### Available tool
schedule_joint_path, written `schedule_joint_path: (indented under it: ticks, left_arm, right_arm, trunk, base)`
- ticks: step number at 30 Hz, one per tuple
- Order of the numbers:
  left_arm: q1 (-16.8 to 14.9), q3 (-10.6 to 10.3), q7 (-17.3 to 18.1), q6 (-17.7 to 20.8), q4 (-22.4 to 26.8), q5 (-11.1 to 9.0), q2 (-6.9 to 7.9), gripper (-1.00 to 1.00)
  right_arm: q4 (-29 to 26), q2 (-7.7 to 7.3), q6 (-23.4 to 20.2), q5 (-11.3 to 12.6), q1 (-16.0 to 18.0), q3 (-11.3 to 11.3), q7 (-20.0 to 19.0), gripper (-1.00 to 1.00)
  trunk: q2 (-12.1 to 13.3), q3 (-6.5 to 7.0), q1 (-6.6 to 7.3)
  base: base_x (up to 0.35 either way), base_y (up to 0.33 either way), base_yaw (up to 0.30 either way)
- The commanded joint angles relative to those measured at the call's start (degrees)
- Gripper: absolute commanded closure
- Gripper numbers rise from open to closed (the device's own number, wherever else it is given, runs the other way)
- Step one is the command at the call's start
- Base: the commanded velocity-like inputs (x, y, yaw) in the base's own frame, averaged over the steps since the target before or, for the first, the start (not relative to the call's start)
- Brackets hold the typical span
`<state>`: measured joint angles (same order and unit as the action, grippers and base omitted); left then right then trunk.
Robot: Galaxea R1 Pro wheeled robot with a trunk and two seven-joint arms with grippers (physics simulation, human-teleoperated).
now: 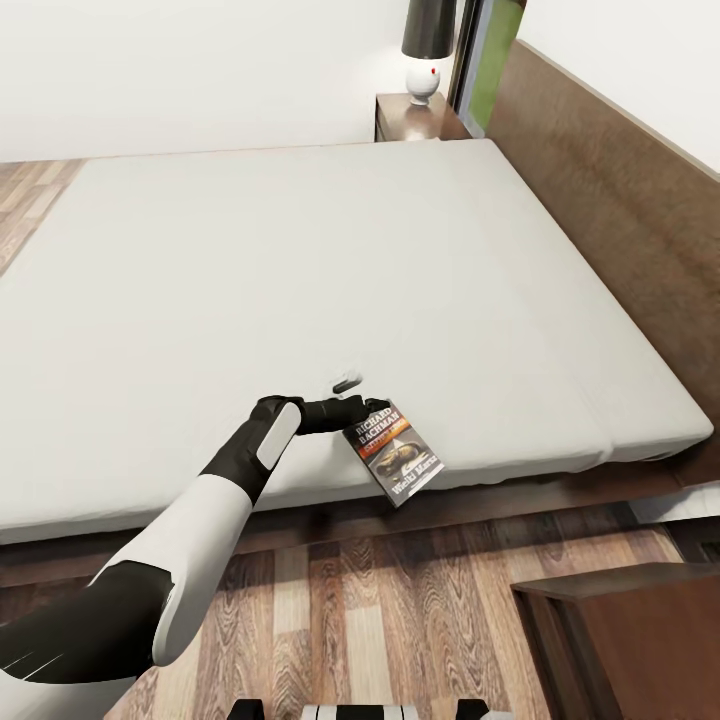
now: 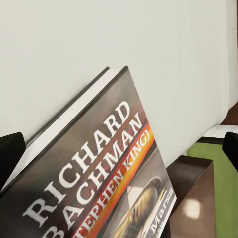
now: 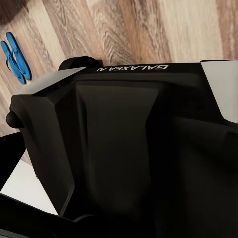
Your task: In the bedroom, move the book from the bed onto either nightstand, and place the two sandals side by side next to the bed.
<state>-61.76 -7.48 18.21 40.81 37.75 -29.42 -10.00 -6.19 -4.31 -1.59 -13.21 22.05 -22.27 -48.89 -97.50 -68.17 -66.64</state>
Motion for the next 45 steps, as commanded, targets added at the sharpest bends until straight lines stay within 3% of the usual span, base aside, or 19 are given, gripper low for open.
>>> schedule_joint_path:
  ticks: [1, 27, 32, 40, 45]
  left_arm:
    - [-0.02, 0.01, 0.08, 0.23, 0.02, -0.03, 0.00, -1.00]
    - [-0.02, 0.01, 0.08, 0.23, -0.04, -0.03, 0.00, -1.00]
    - [-0.02, 0.01, 0.08, 0.23, 0.01, -0.03, 0.00, -1.00]
    - [-0.02, 0.01, 0.08, 0.23, 0.04, -0.03, 0.00, -1.00]
    - [-0.02, 0.01, 0.08, 0.23, 0.08, -0.03, 0.00, -1.00]
  right_arm:
    - [-0.05, 0.01, -0.17, -0.50, 0.01, -0.49, -0.24, -1.00]
    - [-0.05, 0.01, -0.17, -0.50, 0.01, -0.49, -0.24, -1.00]
    - [-0.05, 0.01, -0.17, -0.50, 0.03, -0.49, -0.24, -1.00]
    - [-0.05, 0.01, -0.17, -0.50, 0.01, -0.49, -0.24, -1.00]
    - [-0.05, 0.01, -0.17, -0.50, 0.02, -0.49, -0.24, -1.00]
  trunk:
    - [-0.01, -0.03, 0.00]
    - [-0.01, -0.03, 0.00]
    - [1.99, 0.87, 1.10]
    - [1.99, 0.87, 1.10]
    - [4.00, 1.77, 2.20]
  base:
    - [0.000, 0.000, 0.000]
    - [-0.047, 0.000, 0.000]
    - [0.000, 0.000, 0.000]
    - [0.000, 0.000, 0.000]
    - [0.000, 0.000, 0.000]
